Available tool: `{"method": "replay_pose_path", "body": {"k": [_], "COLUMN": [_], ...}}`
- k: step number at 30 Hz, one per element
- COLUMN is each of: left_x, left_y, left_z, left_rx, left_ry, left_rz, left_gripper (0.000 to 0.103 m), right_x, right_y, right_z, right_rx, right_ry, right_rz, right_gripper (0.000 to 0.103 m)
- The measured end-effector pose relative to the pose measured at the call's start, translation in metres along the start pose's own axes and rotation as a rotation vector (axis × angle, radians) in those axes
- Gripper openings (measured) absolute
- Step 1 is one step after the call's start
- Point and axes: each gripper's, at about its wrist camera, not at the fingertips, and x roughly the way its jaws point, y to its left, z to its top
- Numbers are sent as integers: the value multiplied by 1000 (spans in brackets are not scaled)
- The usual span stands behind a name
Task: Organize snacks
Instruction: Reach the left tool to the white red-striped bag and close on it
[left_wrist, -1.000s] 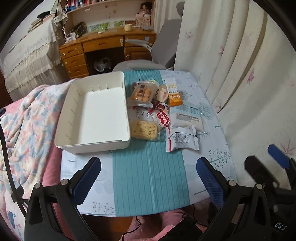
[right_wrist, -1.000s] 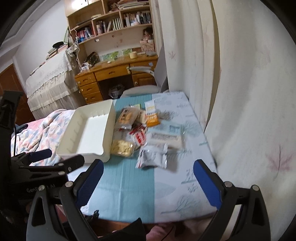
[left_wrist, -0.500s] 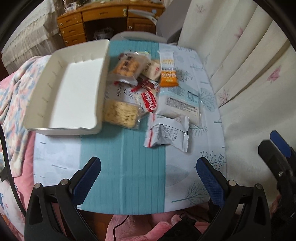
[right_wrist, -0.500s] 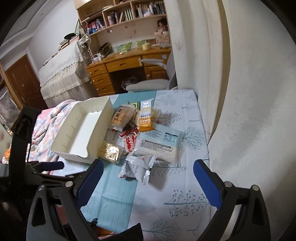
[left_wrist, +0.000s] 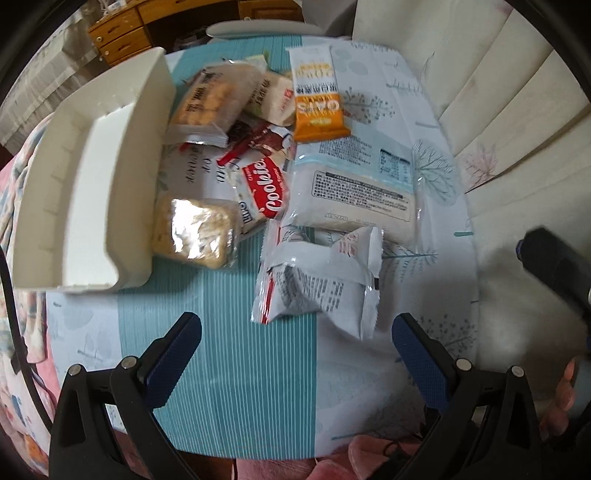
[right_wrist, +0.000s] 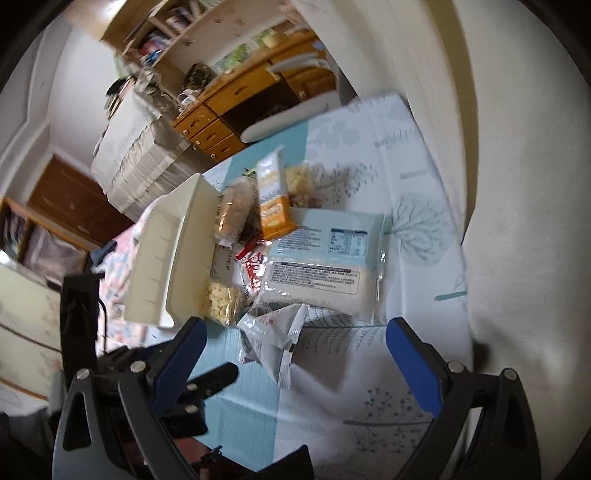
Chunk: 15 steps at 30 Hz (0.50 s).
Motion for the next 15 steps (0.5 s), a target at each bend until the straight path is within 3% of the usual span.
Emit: {"method": "replay_pose_path", "body": {"k": [5,10,15], "left_x": [27,49,63], "left_y": [-5,-7,-6], "left_z": [13,19,24], "left_rx": [-1,-3,-9], "left_ry": [27,65,92], "left_rz": [-11,8,-13], "left_gripper": [103,103,103], "right_x": [36,68,89], "right_y": [-32,-51,-59], "right_z": [15,26,35], "right_rx": [90,142,145], "right_ry": [46,90,95], "right_rz": [84,100,102], "right_gripper": [98,89,85]}}
